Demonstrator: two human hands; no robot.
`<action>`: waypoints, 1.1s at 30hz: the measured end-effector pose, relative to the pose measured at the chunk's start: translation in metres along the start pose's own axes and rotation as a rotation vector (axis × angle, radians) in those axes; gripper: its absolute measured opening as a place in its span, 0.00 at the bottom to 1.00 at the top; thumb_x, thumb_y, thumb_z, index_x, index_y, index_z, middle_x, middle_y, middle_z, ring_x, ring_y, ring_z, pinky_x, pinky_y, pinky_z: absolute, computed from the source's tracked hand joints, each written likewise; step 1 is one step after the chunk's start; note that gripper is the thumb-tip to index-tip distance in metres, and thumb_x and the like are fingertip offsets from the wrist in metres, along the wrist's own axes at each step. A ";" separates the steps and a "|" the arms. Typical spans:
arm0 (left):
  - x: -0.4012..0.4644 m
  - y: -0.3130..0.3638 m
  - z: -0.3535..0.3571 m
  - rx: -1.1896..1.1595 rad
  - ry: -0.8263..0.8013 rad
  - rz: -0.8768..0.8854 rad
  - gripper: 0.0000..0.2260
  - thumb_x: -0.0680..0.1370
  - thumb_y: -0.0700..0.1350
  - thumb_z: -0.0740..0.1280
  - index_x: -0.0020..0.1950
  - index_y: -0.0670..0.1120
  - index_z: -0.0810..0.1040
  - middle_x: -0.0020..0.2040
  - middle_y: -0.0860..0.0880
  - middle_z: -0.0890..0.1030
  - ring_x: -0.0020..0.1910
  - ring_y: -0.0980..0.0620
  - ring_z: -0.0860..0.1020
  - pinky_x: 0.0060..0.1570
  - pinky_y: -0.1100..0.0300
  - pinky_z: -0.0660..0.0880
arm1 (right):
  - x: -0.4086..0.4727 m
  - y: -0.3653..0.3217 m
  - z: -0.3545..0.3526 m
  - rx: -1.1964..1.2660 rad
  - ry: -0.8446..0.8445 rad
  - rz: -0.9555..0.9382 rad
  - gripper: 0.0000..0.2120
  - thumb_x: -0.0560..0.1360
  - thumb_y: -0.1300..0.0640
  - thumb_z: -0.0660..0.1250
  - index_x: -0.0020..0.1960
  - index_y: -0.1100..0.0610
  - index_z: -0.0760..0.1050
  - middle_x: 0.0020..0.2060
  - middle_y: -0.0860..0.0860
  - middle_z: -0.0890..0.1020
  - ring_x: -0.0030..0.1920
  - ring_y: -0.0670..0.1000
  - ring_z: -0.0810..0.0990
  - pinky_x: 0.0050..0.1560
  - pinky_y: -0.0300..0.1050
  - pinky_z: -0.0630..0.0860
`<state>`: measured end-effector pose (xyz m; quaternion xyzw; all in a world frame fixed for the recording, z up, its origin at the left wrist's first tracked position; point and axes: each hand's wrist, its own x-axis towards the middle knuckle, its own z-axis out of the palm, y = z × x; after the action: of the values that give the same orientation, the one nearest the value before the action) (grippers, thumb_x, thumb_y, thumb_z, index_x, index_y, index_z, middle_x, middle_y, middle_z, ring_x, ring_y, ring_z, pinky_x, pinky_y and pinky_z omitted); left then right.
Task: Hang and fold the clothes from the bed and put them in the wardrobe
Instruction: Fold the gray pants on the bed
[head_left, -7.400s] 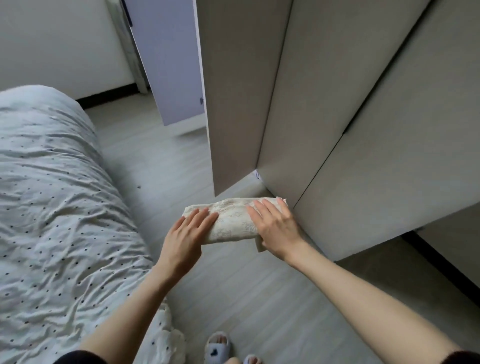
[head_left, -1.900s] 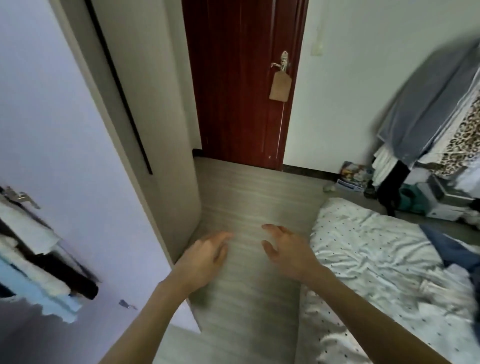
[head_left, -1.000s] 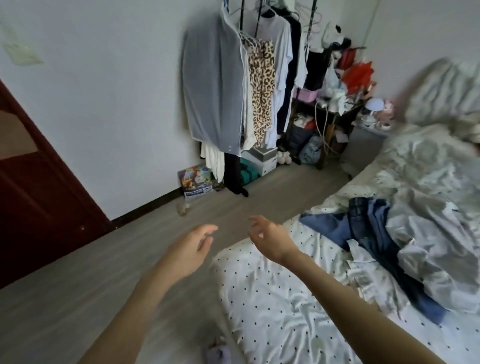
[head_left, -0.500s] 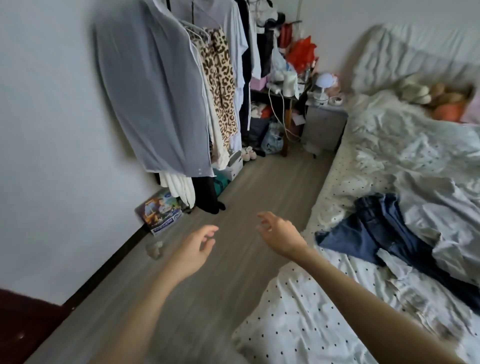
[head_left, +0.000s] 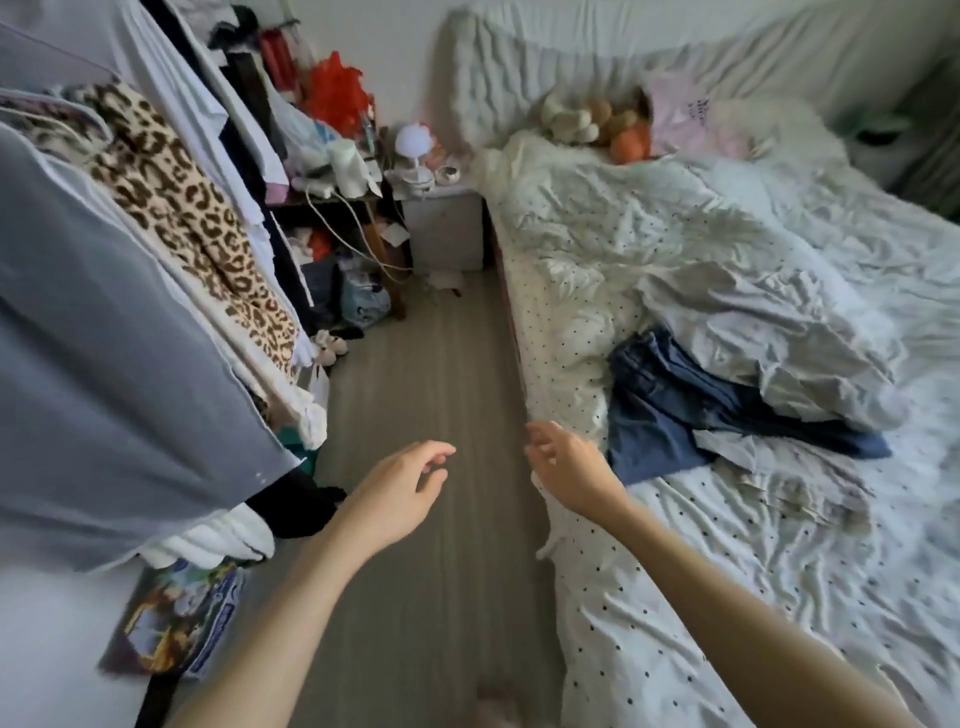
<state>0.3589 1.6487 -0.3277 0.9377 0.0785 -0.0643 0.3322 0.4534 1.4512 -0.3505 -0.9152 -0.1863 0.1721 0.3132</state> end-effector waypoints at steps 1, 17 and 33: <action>0.018 0.002 -0.001 -0.001 -0.025 0.046 0.14 0.81 0.44 0.60 0.66 0.52 0.72 0.60 0.55 0.76 0.57 0.59 0.74 0.59 0.62 0.70 | 0.010 0.002 -0.005 0.011 0.035 0.026 0.19 0.80 0.53 0.58 0.70 0.55 0.67 0.61 0.53 0.78 0.59 0.54 0.77 0.59 0.48 0.74; 0.333 0.090 0.026 0.180 -0.457 0.432 0.15 0.81 0.46 0.58 0.68 0.52 0.70 0.63 0.53 0.74 0.59 0.56 0.73 0.60 0.57 0.71 | 0.154 0.118 -0.104 0.130 0.366 0.466 0.19 0.80 0.52 0.58 0.70 0.53 0.66 0.62 0.52 0.77 0.60 0.53 0.77 0.57 0.48 0.74; 0.631 0.196 0.129 0.299 -0.855 0.815 0.15 0.81 0.42 0.58 0.68 0.46 0.70 0.67 0.48 0.72 0.66 0.52 0.69 0.63 0.64 0.62 | 0.316 0.254 -0.188 0.183 0.608 0.967 0.20 0.80 0.53 0.57 0.71 0.55 0.66 0.63 0.53 0.76 0.63 0.53 0.74 0.58 0.48 0.71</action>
<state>1.0056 1.4832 -0.4159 0.8200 -0.4368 -0.3131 0.1968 0.8692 1.3110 -0.4347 -0.8738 0.3671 0.0402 0.3165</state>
